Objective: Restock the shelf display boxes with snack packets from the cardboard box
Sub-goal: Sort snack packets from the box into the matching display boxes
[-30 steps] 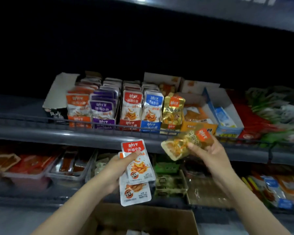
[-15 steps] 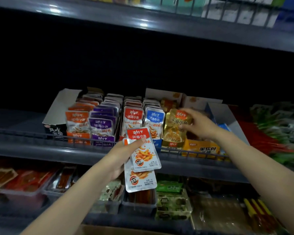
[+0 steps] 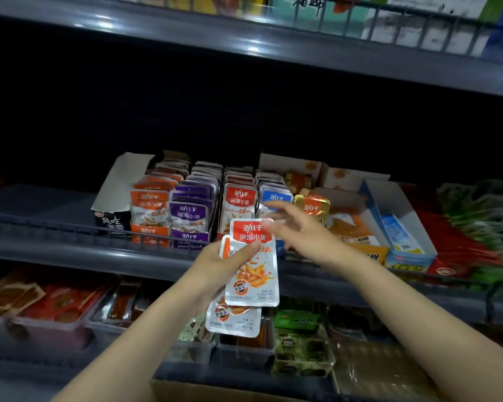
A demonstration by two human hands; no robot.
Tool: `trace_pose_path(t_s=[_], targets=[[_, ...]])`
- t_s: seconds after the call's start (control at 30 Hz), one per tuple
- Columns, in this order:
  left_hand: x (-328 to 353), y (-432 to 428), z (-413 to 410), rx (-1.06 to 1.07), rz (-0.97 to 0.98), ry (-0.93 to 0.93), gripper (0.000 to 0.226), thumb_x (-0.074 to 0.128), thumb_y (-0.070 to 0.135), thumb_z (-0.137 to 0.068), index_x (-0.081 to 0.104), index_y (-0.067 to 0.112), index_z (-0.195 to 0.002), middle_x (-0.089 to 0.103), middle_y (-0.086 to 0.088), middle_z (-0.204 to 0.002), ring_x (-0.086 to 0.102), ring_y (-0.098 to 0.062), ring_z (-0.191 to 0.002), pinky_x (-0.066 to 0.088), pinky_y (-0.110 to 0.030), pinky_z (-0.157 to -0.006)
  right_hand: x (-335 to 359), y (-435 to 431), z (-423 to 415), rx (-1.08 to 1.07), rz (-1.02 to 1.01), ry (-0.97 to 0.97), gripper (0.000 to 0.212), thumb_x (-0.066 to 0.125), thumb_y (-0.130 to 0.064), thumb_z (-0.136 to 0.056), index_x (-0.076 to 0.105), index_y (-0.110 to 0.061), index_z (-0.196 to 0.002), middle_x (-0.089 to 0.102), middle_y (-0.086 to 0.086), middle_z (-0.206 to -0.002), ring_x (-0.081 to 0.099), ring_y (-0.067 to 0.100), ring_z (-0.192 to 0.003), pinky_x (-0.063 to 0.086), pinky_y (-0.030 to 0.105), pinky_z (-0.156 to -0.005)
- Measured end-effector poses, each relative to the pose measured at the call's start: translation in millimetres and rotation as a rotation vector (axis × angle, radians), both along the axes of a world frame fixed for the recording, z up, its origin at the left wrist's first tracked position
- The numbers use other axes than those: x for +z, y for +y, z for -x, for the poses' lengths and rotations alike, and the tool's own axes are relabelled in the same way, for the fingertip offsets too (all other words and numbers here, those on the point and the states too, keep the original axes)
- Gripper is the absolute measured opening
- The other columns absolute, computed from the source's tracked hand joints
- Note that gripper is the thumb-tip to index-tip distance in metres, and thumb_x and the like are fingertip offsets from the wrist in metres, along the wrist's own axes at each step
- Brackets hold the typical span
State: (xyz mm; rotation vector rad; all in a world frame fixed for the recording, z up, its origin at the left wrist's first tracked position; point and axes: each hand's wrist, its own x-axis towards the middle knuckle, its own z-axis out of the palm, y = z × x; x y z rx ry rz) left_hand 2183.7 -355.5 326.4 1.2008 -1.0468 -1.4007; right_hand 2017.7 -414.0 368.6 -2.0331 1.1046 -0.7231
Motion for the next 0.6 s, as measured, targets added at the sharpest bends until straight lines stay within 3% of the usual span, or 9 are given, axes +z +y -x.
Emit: trace_pose_path(t_s=[0.07,0.13,0.27,0.37,0.47,0.6], targets=[[2,4,-3,0.0,-0.012,-0.007,0.037,0.061,0.04,-0.086,0.064,0.012,-0.11,0.075,-0.007,-0.09,0.073,-0.022,-0.08,0.057,-0.027,-0.062,-2,10,-10,0.155,-0.222,-0.099,0.054,0.072,-0.027,-0.081,0.047,-0.037,-0.128,0.057,-0.009,-0.126,0.059,0.01,-0.115,0.053,0.026,-0.09],[3,8,-11,-0.006,-0.075,0.021,0.041,0.054,0.046,-0.09,0.064,0.013,-0.111,0.075,-0.008,-0.092,0.073,-0.023,-0.082,0.057,-0.03,-0.064,-7,12,-15,0.183,-0.252,-0.157,0.057,0.074,-0.008,-0.079,0.051,-0.027,-0.128,0.062,-0.007,-0.119,0.063,0.007,-0.108,0.055,0.024,-0.086],[4,16,-36,-0.094,-0.046,0.196,0.034,0.046,0.034,-0.096,0.063,0.012,-0.116,0.072,-0.011,-0.106,0.07,-0.025,-0.095,0.053,-0.037,-0.078,-12,3,-24,0.047,-0.213,-0.266,0.053,0.077,-0.001,-0.074,0.055,-0.026,-0.115,0.067,-0.002,-0.111,0.068,0.01,-0.098,0.058,0.026,-0.079],[-2,15,-52,0.013,0.05,0.104,0.023,0.049,0.017,-0.097,0.063,0.013,-0.114,0.074,-0.007,-0.099,0.072,-0.023,-0.089,0.054,-0.038,-0.075,-6,-16,-28,-0.063,-0.224,-0.365,0.05,0.075,-0.001,-0.075,0.056,-0.025,-0.114,0.069,-0.002,-0.102,0.07,0.014,-0.089,0.059,0.026,-0.07],[-9,9,-69,0.18,0.181,0.056,0.02,0.049,0.015,-0.098,0.063,0.025,-0.108,0.074,-0.002,-0.1,0.071,-0.019,-0.089,0.055,-0.037,-0.076,7,-44,-30,-0.188,-0.041,-0.446,0.046,0.073,-0.001,-0.077,0.056,-0.023,-0.114,0.068,0.0,-0.106,0.067,0.019,-0.096,0.059,0.025,-0.067],[-21,6,-84,0.329,0.345,-0.056,0.024,0.049,0.018,-0.098,0.059,0.038,-0.106,0.073,0.013,-0.096,0.07,-0.005,-0.086,0.055,-0.024,-0.07,22,-78,-40,-0.263,0.292,-0.317,0.048,0.07,-0.001,-0.082,0.05,-0.011,-0.125,0.057,-0.001,-0.117,0.056,0.01,-0.106,0.054,0.021,-0.082]])
